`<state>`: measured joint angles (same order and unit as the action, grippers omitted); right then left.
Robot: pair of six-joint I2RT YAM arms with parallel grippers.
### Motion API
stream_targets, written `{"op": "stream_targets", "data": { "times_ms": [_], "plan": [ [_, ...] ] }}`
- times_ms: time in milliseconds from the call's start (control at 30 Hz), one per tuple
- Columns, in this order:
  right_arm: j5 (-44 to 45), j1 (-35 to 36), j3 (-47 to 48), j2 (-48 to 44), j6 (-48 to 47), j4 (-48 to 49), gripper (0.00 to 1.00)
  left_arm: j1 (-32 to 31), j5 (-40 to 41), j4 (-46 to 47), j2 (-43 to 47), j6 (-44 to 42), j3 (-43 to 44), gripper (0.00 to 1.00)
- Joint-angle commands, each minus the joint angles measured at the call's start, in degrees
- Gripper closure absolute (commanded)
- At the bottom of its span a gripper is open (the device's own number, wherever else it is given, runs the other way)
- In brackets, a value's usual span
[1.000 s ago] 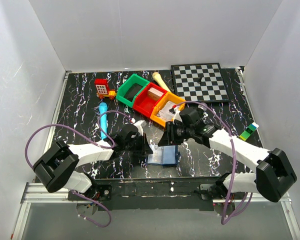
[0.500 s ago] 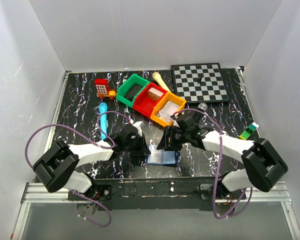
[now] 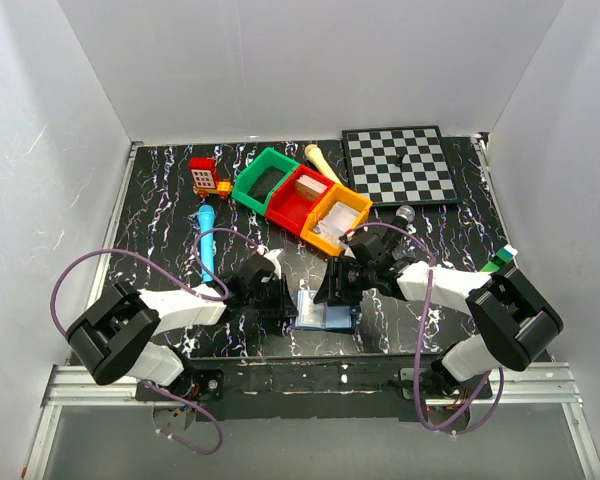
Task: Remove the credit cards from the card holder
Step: Remove the credit card from the card holder.
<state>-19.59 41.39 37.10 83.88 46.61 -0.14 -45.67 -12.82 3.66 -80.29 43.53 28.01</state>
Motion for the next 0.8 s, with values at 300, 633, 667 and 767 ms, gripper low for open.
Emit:
{"op": "stream_targets", "data": {
  "times_ms": [300,633,667,767],
  "plan": [
    [-0.8,0.4,0.1,1.9,-0.1,2.6,0.45,-0.6,2.7,0.4,8.1,0.0,-0.2,1.00],
    [-1.3,0.4,-0.4,2.2,-0.1,3.6,0.46,-0.6,1.7,3.0,3.6,-1.3,1.4,1.00],
    [-1.4,0.3,-0.4,2.2,-0.2,3.7,0.46,-0.6,1.8,3.9,3.0,-1.3,1.1,1.00],
    [-1.8,0.4,-0.4,2.3,-0.3,3.9,0.46,-0.6,1.3,5.8,1.5,-0.7,0.6,1.00]
  ]
}}
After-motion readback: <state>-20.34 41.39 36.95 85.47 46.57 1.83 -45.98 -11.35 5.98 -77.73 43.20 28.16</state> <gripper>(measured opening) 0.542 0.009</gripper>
